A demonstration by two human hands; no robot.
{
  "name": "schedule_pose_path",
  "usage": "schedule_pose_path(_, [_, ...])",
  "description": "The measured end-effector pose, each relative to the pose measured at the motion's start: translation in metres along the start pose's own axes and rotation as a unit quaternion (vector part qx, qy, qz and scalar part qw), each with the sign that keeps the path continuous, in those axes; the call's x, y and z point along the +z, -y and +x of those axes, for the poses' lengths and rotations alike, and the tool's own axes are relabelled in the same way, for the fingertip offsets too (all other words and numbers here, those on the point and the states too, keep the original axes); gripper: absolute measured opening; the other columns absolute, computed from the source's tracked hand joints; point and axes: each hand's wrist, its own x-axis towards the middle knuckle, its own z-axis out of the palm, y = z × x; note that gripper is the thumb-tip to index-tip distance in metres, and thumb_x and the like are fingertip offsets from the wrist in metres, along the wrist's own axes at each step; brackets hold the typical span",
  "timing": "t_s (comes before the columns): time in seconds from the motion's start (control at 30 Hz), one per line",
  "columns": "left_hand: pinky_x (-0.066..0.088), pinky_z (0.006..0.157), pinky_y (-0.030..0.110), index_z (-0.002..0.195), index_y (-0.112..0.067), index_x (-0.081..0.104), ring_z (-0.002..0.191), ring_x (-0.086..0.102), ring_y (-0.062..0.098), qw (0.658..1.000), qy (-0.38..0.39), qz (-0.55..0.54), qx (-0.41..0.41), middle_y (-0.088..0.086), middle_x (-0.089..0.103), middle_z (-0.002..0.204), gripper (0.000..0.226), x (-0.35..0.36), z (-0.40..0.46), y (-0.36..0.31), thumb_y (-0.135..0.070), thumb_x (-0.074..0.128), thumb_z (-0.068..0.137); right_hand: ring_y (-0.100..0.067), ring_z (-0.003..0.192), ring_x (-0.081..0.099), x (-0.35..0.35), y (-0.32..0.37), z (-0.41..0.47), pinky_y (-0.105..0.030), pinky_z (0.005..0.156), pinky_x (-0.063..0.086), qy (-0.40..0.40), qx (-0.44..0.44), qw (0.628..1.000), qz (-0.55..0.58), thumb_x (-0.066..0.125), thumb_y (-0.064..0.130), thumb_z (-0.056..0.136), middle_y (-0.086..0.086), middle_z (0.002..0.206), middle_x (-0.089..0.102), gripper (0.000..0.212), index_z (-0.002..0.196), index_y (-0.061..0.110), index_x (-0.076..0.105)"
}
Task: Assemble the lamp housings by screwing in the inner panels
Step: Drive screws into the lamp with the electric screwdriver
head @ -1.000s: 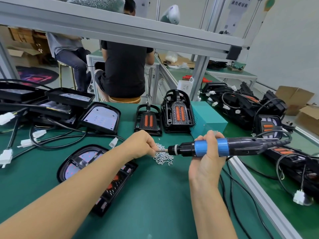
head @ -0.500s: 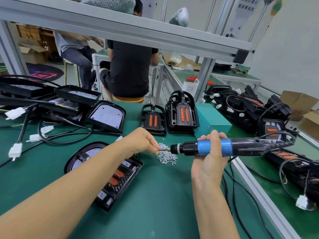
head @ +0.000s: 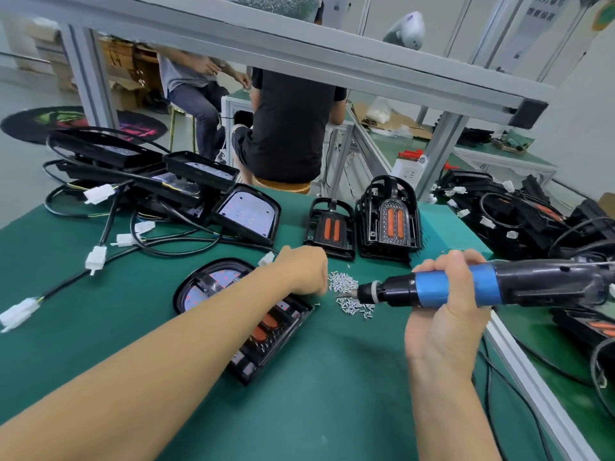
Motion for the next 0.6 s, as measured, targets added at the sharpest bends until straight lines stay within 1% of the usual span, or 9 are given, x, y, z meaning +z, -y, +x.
schedule_pose_path(0.07, [0.032, 0.106, 0.043, 0.078, -0.017, 0.074, 0.097, 0.061, 0.02, 0.998, -0.046, -0.039, -0.005, -0.003, 0.074, 0.097, 0.011, -0.009, -0.012, 0.008, -0.017, 0.065, 0.084, -0.011, 0.058, 0.054, 0.006, 0.011, -0.005, -0.025, 0.068, 0.049, 0.039, 0.023, 0.998, 0.037, 0.062, 0.009, 0.08, 0.008, 0.059, 0.054, 0.023, 0.096, 0.021, 0.049])
schedule_pose_path(0.1, [0.034, 0.104, 0.042, 0.08, -0.018, 0.075, 0.095, 0.062, 0.019, 0.995, -0.078, -0.054, -0.01, -0.005, 0.073, 0.096, 0.012, -0.012, -0.019, 0.013, -0.021, 0.064, 0.086, -0.01, 0.058, 0.053, 0.008, 0.015, -0.009, -0.024, 0.068, 0.049, 0.065, 0.042, 0.995, 0.056, 0.061, 0.013, 0.078, 0.009, 0.06, 0.053, 0.022, 0.094, 0.023, 0.05])
schedule_pose_path(0.17, [0.037, 0.099, 0.038, 0.084, -0.019, 0.075, 0.091, 0.061, 0.018, 0.988, -0.141, -0.058, -0.027, -0.007, 0.071, 0.089, 0.02, -0.013, -0.037, 0.024, -0.031, 0.061, 0.089, -0.009, 0.06, 0.053, 0.012, 0.017, -0.022, -0.024, 0.069, 0.049, 0.121, 0.079, 0.986, 0.08, 0.059, 0.017, 0.079, 0.009, 0.065, 0.051, 0.02, 0.095, 0.024, 0.05])
schedule_pose_path(0.23, [0.037, 0.093, 0.036, 0.078, -0.017, 0.071, 0.086, 0.055, 0.02, 0.976, -0.202, -0.059, -0.051, -0.01, 0.063, 0.076, 0.027, -0.007, -0.058, 0.034, -0.037, 0.058, 0.09, -0.009, 0.062, 0.052, 0.016, 0.016, -0.036, -0.024, 0.069, 0.05, 0.165, 0.105, 0.978, 0.075, 0.059, 0.018, 0.079, 0.009, 0.066, 0.051, 0.022, 0.098, 0.023, 0.05])
schedule_pose_path(0.27, [0.038, 0.091, 0.037, 0.074, -0.017, 0.069, 0.086, 0.053, 0.021, 0.967, -0.237, -0.07, -0.061, -0.009, 0.061, 0.074, 0.027, -0.001, -0.07, 0.04, -0.036, 0.057, 0.09, -0.01, 0.062, 0.053, 0.018, 0.014, -0.043, -0.024, 0.069, 0.05, 0.181, 0.113, 0.975, 0.066, 0.06, 0.017, 0.079, 0.008, 0.066, 0.052, 0.024, 0.1, 0.023, 0.05])
schedule_pose_path(0.37, [0.04, 0.089, 0.041, 0.074, -0.022, 0.069, 0.094, 0.056, 0.024, 0.923, -0.343, -0.144, -0.098, -0.006, 0.069, 0.09, 0.014, 0.015, -0.105, 0.057, -0.022, 0.062, 0.086, -0.012, 0.062, 0.054, 0.027, 0.005, -0.06, -0.027, 0.07, 0.05, 0.222, 0.127, 0.966, 0.03, 0.06, 0.011, 0.08, 0.006, 0.064, 0.053, 0.028, 0.104, 0.021, 0.048])
schedule_pose_path(0.43, [0.039, 0.093, 0.041, 0.086, -0.023, 0.071, 0.103, 0.053, 0.023, 0.895, -0.386, -0.174, -0.14, -0.005, 0.067, 0.102, 0.01, 0.026, -0.12, 0.07, -0.017, 0.064, 0.085, -0.014, 0.063, 0.054, 0.032, -0.001, -0.067, -0.027, 0.069, 0.05, 0.241, 0.137, 0.961, 0.005, 0.06, 0.008, 0.081, 0.003, 0.064, 0.053, 0.029, 0.104, 0.021, 0.05])
schedule_pose_path(0.53, [0.035, 0.095, 0.039, 0.105, -0.022, 0.067, 0.114, 0.046, 0.023, 0.875, -0.399, -0.186, -0.202, -0.004, 0.061, 0.117, 0.021, 0.042, -0.131, 0.088, -0.016, 0.064, 0.085, -0.017, 0.066, 0.054, 0.037, -0.009, -0.074, -0.026, 0.068, 0.05, 0.267, 0.128, 0.954, -0.041, 0.061, 0.007, 0.08, 0.001, 0.064, 0.055, 0.029, 0.103, 0.023, 0.052])
schedule_pose_path(0.6, [0.03, 0.096, 0.038, 0.119, -0.021, 0.06, 0.12, 0.04, 0.023, 0.869, -0.391, -0.188, -0.237, -0.003, 0.054, 0.128, 0.032, 0.05, -0.132, 0.094, -0.022, 0.063, 0.087, -0.019, 0.068, 0.053, 0.039, -0.011, -0.076, -0.025, 0.067, 0.049, 0.281, 0.116, 0.951, -0.061, 0.062, 0.006, 0.079, 0.0, 0.064, 0.055, 0.03, 0.102, 0.023, 0.052])
